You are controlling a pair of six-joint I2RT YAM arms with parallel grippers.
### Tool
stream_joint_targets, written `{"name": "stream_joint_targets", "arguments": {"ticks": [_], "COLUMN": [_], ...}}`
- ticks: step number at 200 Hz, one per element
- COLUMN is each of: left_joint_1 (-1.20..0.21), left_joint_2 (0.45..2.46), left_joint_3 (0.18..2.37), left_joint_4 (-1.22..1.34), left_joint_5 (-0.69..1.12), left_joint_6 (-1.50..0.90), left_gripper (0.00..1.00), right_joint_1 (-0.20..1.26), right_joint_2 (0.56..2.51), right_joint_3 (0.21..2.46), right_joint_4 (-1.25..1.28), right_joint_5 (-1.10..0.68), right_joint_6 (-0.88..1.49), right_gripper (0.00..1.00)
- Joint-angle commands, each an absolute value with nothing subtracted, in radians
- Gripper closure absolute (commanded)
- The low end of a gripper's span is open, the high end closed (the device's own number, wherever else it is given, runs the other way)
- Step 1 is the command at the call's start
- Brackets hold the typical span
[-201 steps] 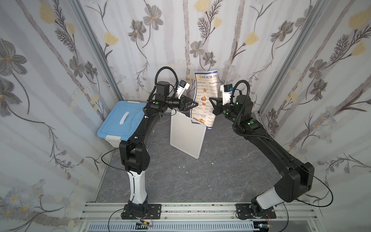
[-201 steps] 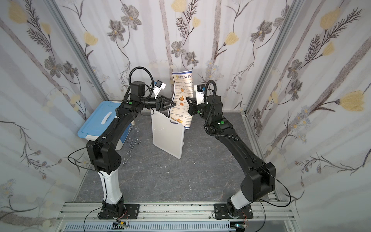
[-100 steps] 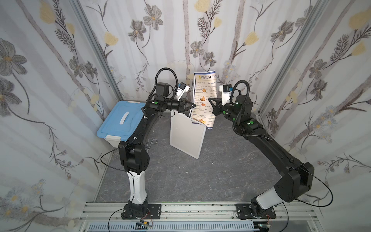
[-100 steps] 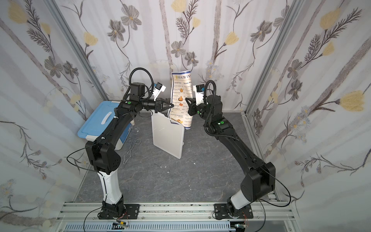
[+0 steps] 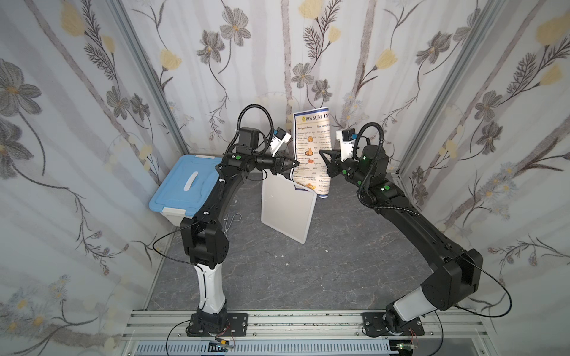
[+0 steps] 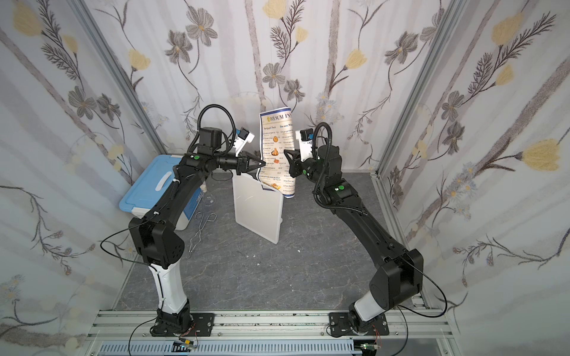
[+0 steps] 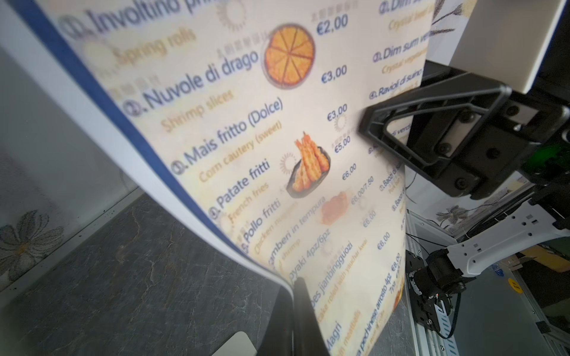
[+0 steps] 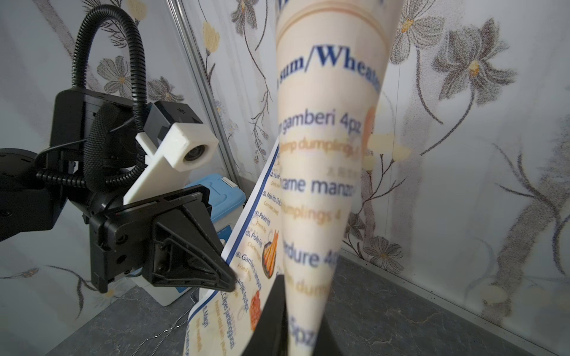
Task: Insert the menus into the narrow rack
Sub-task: Insert the menu into the narrow rack.
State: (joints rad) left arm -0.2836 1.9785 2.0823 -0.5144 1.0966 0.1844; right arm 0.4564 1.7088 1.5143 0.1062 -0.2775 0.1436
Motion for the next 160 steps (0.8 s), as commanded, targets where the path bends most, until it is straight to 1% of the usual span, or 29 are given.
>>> {"name": "stream_joint_targets", "arguments": {"ticks": [1,63,160], "left_joint_1": [-0.279,-0.278,-0.271], "left_joint_2": [1.972,1.971,1.941], "left_joint_3": [2.092,2.091,2.061], "left_joint_4": [-0.537,-0.555,-0.560], "left_joint_5": [1.088,1.059,0.966], "left_joint_6": [0.238,0.289,0.397], "left_gripper": [1.00,1.00,1.00], "right_joint_1": [0.456,0.457,0.456], "right_joint_2": [1.717,1.734,1.753], "right_joint_3": [1.528,1.562,1.592], "right_joint_4": [0.104,0.067,0.055], "right_joint_5": [-0.300,-0.346,-0.394], "right_joint_6": [0.120,0.089,0.074], "right_gripper": [0.87,0.90,0.91]}}
